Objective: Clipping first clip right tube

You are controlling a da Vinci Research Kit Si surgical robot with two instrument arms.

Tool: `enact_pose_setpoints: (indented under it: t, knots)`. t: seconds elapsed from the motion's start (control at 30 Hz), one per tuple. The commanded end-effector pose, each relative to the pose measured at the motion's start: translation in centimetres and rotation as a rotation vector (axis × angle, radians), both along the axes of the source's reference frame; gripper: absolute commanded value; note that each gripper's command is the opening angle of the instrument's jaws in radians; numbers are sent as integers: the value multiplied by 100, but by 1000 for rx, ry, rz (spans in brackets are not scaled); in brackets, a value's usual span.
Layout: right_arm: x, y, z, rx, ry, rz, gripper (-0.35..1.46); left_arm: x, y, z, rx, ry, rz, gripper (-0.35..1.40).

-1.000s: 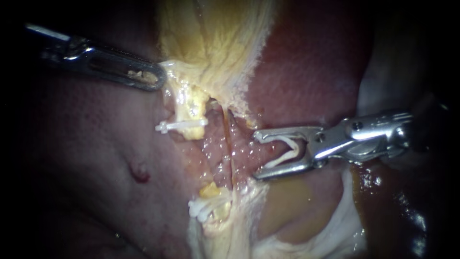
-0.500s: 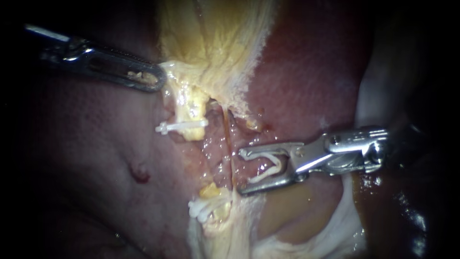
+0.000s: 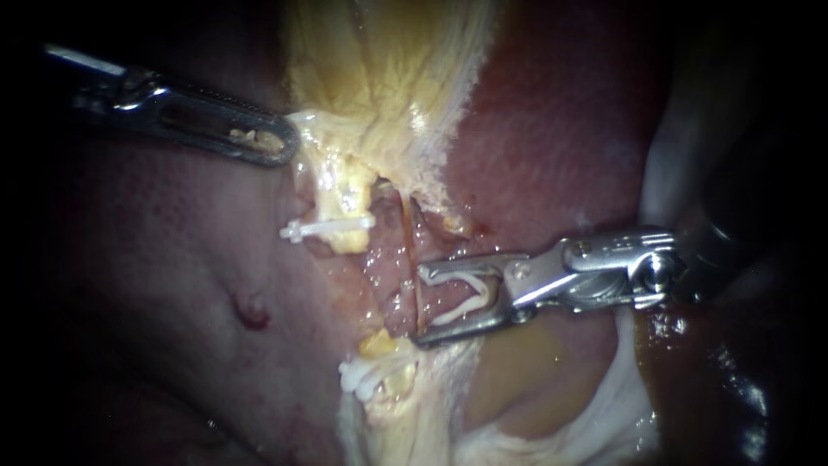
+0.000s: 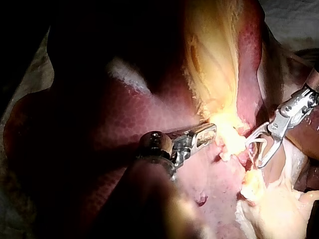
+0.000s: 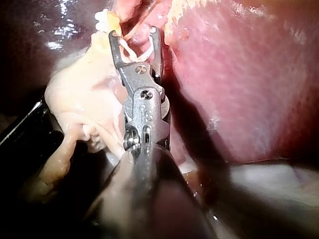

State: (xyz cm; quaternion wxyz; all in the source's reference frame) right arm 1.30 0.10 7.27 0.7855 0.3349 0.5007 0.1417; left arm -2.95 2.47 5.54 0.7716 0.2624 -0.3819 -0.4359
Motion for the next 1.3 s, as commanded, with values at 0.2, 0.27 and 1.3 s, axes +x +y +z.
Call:
enact_pose_setpoints:
  t: [0.2,0.27,1.3]
  knots:
    - [8,-3,4,50,38,-6,48,0,0,0,0,0,0,-35]
    - [11,-3,5,66,47,-6,48,0,0,0,0,0,0,-35]
    - [24,-7,-6,306,231,21,48,-2,-2,3,-2,2,-2,-35]
